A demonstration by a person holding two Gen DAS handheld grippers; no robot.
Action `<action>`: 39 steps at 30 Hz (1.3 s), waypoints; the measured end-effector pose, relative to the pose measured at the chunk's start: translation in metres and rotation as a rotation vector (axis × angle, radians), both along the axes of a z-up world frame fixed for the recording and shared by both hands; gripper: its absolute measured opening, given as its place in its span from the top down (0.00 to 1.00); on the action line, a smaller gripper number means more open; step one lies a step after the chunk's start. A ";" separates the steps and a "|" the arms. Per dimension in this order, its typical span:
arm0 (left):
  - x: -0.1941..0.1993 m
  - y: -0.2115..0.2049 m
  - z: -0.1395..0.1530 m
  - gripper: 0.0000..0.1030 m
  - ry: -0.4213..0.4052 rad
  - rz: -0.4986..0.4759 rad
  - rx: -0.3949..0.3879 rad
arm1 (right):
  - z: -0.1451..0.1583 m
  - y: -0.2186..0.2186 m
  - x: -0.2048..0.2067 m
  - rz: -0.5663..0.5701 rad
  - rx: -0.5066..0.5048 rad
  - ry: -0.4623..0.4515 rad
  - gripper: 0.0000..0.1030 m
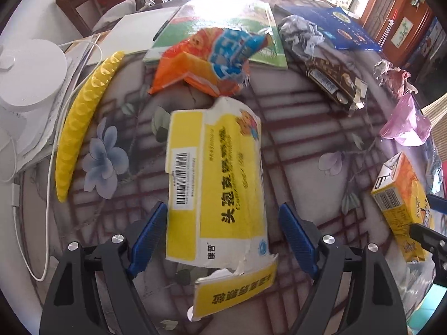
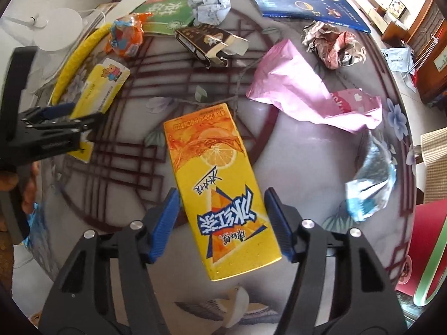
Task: Collect trash
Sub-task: 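Grasp yellow tissue pack with left tool while right tool approaches yellow juice box, then grasp the yellow juice box with the right tool and lift it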
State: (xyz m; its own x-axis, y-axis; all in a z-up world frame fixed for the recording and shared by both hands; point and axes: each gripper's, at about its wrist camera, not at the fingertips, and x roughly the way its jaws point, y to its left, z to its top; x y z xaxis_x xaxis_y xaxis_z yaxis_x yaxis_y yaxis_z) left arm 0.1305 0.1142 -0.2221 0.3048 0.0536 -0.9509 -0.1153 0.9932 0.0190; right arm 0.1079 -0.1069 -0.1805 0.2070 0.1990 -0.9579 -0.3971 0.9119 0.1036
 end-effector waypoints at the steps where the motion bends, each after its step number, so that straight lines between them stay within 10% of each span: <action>1: -0.001 0.000 -0.001 0.27 0.004 0.003 -0.002 | 0.002 0.000 -0.002 -0.002 0.011 -0.003 0.41; 8: -0.011 0.002 0.005 0.51 -0.012 0.043 -0.042 | 0.023 -0.001 -0.013 -0.014 0.078 -0.032 0.42; 14: -0.024 0.000 0.036 0.52 -0.116 0.075 -0.068 | 0.044 -0.009 -0.016 -0.042 0.118 -0.087 0.45; 16: -0.027 -0.003 0.047 0.52 -0.147 0.074 -0.070 | 0.053 -0.013 -0.018 -0.055 0.136 -0.108 0.62; 24: -0.038 -0.023 0.075 0.52 -0.216 0.046 -0.103 | 0.065 -0.027 -0.027 -0.084 0.156 -0.135 0.62; 39: -0.063 -0.031 0.075 0.51 -0.213 0.030 -0.145 | 0.036 -0.065 -0.032 -0.184 0.070 -0.099 0.23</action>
State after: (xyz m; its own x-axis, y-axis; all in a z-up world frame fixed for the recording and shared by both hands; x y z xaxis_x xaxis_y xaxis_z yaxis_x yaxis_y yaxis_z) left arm 0.0675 0.0837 -0.1469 0.4997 -0.0665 -0.8636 -0.1308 0.9798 -0.1511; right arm 0.0763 -0.1717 -0.1443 0.3387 0.2140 -0.9162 -0.2361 0.9620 0.1374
